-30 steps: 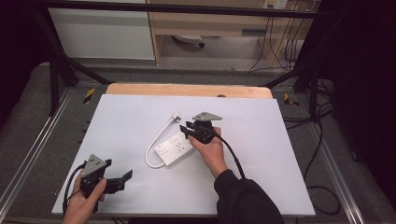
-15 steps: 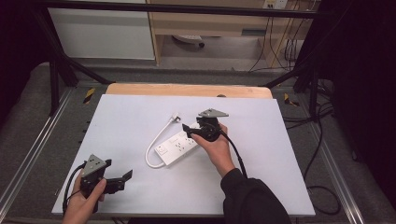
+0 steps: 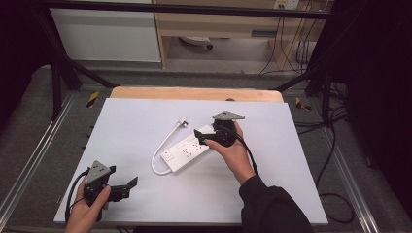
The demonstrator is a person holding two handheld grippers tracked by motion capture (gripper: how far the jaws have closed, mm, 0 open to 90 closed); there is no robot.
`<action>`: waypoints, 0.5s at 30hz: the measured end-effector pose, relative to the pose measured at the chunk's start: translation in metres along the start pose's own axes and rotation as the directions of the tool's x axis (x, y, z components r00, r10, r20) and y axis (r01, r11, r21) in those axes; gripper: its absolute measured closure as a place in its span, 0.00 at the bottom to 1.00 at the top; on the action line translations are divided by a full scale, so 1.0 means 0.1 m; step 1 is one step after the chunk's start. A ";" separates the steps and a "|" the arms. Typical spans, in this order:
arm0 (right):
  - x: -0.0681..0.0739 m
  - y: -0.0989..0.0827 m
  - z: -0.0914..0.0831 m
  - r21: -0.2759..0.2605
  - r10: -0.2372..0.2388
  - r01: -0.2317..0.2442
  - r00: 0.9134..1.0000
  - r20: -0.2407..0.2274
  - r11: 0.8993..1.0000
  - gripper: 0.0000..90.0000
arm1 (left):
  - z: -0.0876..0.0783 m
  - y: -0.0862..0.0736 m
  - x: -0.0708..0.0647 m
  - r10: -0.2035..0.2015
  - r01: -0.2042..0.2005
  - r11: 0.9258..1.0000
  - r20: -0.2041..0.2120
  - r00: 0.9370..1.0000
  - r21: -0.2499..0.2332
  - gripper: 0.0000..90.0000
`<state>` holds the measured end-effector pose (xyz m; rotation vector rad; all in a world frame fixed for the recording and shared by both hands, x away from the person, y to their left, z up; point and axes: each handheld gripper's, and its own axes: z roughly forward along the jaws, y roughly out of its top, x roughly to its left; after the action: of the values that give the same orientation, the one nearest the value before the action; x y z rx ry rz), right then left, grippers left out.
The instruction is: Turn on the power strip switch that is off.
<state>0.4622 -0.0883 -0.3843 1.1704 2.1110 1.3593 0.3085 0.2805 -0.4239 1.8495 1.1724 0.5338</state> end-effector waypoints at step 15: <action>-0.19 0.04 -0.28 -0.024 0.022 -0.022 1.000 0.015 0.999 0.06 | 0.00 0.00 0.00 0.000 0.000 1.000 -0.001 1.000 0.001 0.08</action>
<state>0.4562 -0.1184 -0.3705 1.1942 2.0719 1.3770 0.3084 0.2804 -0.4242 1.8503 1.1737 0.5343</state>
